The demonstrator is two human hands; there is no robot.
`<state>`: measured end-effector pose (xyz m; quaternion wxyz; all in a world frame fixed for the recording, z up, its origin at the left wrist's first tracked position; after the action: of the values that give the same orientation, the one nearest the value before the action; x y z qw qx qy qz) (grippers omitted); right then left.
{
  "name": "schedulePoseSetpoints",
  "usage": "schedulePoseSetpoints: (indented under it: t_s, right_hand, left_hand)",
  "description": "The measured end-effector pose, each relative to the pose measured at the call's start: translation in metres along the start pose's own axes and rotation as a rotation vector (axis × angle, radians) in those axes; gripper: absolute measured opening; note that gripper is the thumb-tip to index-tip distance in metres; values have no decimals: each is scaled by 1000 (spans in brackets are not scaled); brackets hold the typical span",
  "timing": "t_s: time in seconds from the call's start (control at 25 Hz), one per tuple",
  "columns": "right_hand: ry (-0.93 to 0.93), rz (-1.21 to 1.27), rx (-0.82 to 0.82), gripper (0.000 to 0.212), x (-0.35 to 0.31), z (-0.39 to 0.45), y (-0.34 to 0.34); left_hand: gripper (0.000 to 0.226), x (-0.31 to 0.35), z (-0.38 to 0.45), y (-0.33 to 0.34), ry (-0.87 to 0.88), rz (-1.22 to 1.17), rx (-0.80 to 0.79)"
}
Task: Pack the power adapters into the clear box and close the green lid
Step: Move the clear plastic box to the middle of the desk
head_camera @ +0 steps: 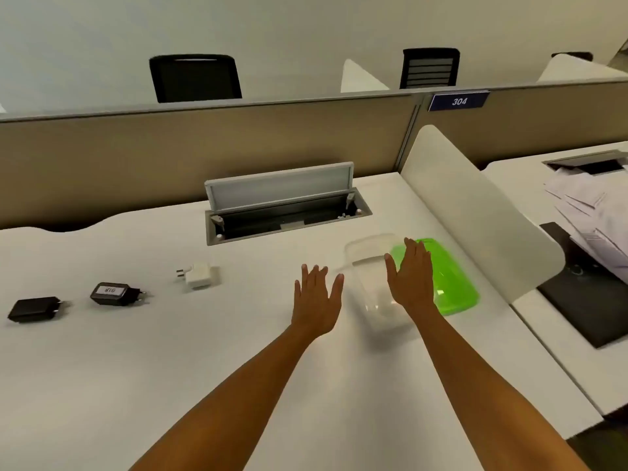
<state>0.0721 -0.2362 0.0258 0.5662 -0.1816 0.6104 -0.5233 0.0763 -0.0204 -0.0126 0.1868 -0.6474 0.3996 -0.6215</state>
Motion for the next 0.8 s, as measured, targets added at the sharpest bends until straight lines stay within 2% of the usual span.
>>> schedulePoseSetpoints:
  t_s: [0.12, 0.2, 0.32, 0.4, 0.48, 0.64, 0.8]
  right_hand:
    - [174, 28, -7, 53, 30, 7, -4]
    - [266, 43, -70, 51, 43, 8, 0]
    - [279, 34, -104, 44, 45, 9, 3]
    - [292, 63, -84, 38, 46, 6, 2]
    - [322, 127, -44, 37, 43, -3, 2]
    - [357, 201, -3, 42, 28, -27, 7]
    - [293, 270, -3, 35, -6, -54, 18]
  left_hand:
    - [64, 15, 3, 25, -98, -158, -188]
    - [64, 27, -1, 35, -162, -269, -268]
    - [63, 34, -7, 39, -256, -457, -345]
    - [57, 39, -15, 40, -214, -430, -382]
    - [54, 38, -21, 40, -191, -465, -382]
    - [59, 17, -34, 31, -258, -618, -352]
    - [61, -23, -45, 4, -305, -735, -226]
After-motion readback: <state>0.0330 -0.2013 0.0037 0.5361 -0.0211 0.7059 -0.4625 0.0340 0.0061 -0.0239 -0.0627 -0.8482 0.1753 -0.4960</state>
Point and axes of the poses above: each hand's wrist, its own z-axis towards the middle knuckle, its own y-axis out of the palm, x = y × z, the point moved 8 cm from there along z, towards the middle knuckle, and after that the axes turned 5 degrees about z, right-handed, at the moved point
